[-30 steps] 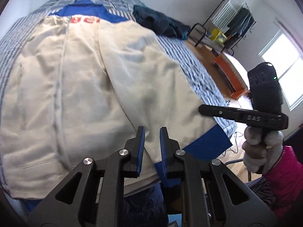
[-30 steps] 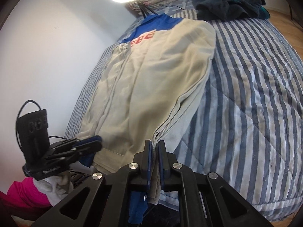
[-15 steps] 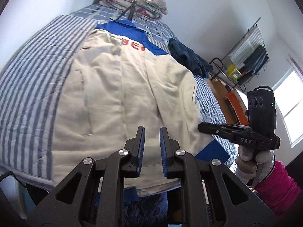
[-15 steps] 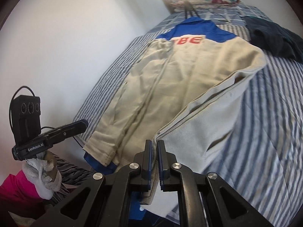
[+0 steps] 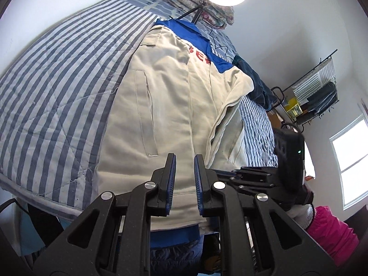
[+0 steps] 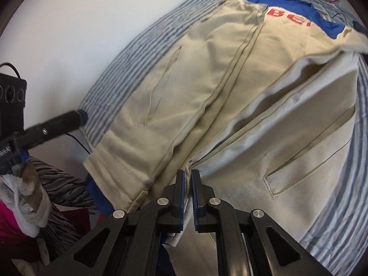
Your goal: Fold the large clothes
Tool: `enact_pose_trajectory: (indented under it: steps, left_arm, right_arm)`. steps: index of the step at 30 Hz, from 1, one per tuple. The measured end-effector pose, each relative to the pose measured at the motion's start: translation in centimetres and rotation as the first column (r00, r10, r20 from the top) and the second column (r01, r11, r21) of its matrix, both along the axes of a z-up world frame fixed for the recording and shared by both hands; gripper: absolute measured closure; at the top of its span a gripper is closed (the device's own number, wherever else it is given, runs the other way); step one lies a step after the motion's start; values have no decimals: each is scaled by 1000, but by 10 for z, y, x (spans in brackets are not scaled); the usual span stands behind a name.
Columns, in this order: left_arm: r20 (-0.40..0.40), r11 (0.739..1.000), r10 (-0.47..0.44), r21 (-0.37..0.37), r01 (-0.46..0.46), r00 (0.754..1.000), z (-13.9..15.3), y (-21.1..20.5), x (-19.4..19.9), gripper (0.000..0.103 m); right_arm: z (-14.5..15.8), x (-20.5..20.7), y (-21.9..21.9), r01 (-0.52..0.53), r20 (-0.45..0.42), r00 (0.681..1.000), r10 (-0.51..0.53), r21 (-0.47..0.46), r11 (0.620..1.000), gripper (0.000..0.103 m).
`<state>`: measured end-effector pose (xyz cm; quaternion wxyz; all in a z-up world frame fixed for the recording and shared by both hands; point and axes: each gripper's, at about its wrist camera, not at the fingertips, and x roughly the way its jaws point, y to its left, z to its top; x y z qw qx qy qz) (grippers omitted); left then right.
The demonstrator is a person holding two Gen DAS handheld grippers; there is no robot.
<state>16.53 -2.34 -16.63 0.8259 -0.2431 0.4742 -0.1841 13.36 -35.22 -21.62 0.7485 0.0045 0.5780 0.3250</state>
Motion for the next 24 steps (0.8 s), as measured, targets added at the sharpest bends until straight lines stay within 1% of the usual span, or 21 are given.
enact_pose_trajectory:
  steps: [3, 4, 5, 7, 8, 9, 11, 13, 15, 17, 18, 19, 21, 24]
  left_arm:
    - [-19, 1000, -14, -12, 13, 1000, -5, -4, 2, 90]
    - [-22, 1000, -20, -11, 20, 1000, -6, -7, 3, 90]
    - [-25, 1000, -29, -11, 29, 999, -7, -11, 3, 90]
    - [-28, 999, -50, -11, 50, 998, -7, -20, 5, 89]
    - [-29, 998, -64, -10, 63, 998, -7, -26, 5, 81]
    - [-28, 997, -76, -13, 75, 997, -7, -31, 5, 69]
    - [-20, 995, -97, -13, 96, 995, -7, -40, 5, 62]
    - [-18, 993, -121, 0, 121, 992, -7, -50, 6, 62]
    - [-18, 990, -140, 6, 140, 990, -8, -60, 6, 62]
    - [-17, 987, -160, 10, 160, 987, -8, -68, 6, 62]
    - [-14, 986, -167, 18, 167, 986, -8, -71, 6, 62]
    - [-7, 984, -173, 31, 173, 985, -7, -75, 5, 62]
    - [7, 982, -184, 53, 184, 983, -5, -81, 4, 62]
    - [24, 975, -200, 98, 197, 979, -4, -90, 2, 62]
  right_arm:
    - [-7, 1, -1, 6, -16, 1000, -6, 10, 1000, 99]
    - [-7, 2, -2, 13, -23, 1000, -12, 25, 1000, 97]
    - [-5, 1, -5, 20, -37, 999, -18, 61, 998, 93]
    - [-1, -1, -8, 21, -52, 999, -15, 103, 995, 75]
    - [3, -4, -10, 9, -41, 999, -5, 108, 994, 73]
    - [9, -8, -11, -2, -30, 1000, 6, 115, 993, 71]
    - [19, -14, -19, -3, -22, 1000, 6, 146, 989, 71]
    - [30, -16, -31, 20, -14, 1000, -17, 175, 984, 69]
    - [39, -14, -48, 51, 7, 999, -54, 185, 981, 67]
    - [47, -10, -64, 89, 42, 994, -98, 179, 980, 58]
    - [51, -6, -73, 117, 59, 990, -129, 176, 977, 51]
    - [54, -2, -82, 144, 69, 985, -158, 176, 974, 48]
    - [58, 9, -101, 200, 80, 973, -218, 183, 962, 47]
    - [66, 25, -126, 266, 123, 949, -289, 175, 948, 47]
